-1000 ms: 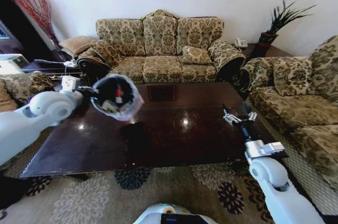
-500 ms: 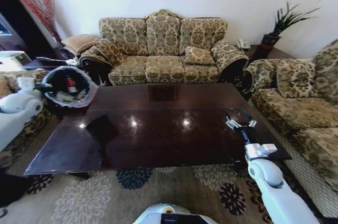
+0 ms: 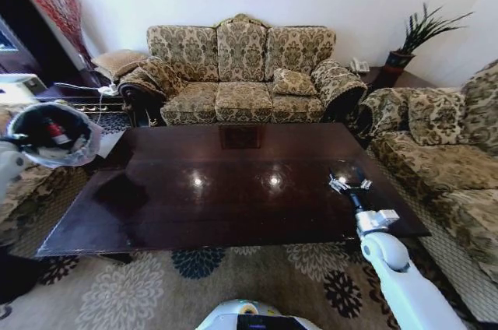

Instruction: Move to the front of the table and place the trash on the table into the trash bin.

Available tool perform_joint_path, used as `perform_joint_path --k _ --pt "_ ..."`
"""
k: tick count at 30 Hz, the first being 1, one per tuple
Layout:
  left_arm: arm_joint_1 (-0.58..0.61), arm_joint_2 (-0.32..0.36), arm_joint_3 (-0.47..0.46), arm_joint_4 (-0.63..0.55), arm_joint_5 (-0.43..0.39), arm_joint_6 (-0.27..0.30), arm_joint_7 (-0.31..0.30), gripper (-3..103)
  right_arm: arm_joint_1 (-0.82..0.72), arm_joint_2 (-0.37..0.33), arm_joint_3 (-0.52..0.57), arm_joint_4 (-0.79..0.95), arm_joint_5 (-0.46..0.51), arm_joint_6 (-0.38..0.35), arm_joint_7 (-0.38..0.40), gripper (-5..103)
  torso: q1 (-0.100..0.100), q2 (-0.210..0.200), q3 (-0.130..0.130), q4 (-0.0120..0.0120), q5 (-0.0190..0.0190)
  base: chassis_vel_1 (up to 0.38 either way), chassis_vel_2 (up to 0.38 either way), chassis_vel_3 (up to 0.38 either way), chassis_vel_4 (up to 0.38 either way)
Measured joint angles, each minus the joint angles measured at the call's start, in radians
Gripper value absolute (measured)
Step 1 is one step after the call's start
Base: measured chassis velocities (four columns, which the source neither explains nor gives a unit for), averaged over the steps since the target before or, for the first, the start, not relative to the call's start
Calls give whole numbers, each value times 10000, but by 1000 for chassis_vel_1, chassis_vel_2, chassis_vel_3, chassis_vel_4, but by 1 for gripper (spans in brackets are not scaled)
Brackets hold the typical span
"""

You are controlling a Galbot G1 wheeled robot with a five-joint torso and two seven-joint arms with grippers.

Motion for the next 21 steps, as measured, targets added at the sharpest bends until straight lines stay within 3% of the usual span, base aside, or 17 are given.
perform_joint_path --k 7,10,11,13,14,16,18,20,21 --pt "1411 -217 -1521 142 -553 186 -191 0 193 70 -346 -191 42 0 1 100 -1 0 -1 14 7 0 0 0 0" --pt "3480 -839 -3588 -670 78 228 39 0 296 126 -501 -248 49 0 -3 100 0 0 0 0 10 0 0 0 0" --pt "3480 -839 -3588 -670 78 228 39 0 296 126 -501 -248 49 0 -3 100 0 0 0 0 10 0 0 0 0" --pt "5185 -1874 -5513 -1910 1195 225 217 0 389 134 -609 -384 95 8 -22 100 0 0 0 1 -10 0 0 0 0" --pt "5185 -1874 -5513 -1910 1195 225 217 0 389 134 -609 -384 95 8 -22 100 0 0 0 1 -10 0 0 0 0" --pt "6403 -3095 -7217 -3417 1947 266 228 0 518 152 -739 -577 158 59 -74 100 -2 1 -1 6 12 0 0 0 0" --pt "7540 -4340 -8606 -4618 2659 149 410 0 636 194 -884 -742 220 118 -120 100 -1 0 -1 4 3 0 0 0 0" --pt "7728 -4540 -8844 -4801 2743 125 448 0 651 200 -900 -765 229 129 -123 100 -1 0 -1 6 -1 0 0 0 0" --pt "8422 -5311 -9751 -5520 2853 68 554 0 729 245 -1022 -874 273 172 -163 100 -2 1 -2 9 4 0 0 0 0"
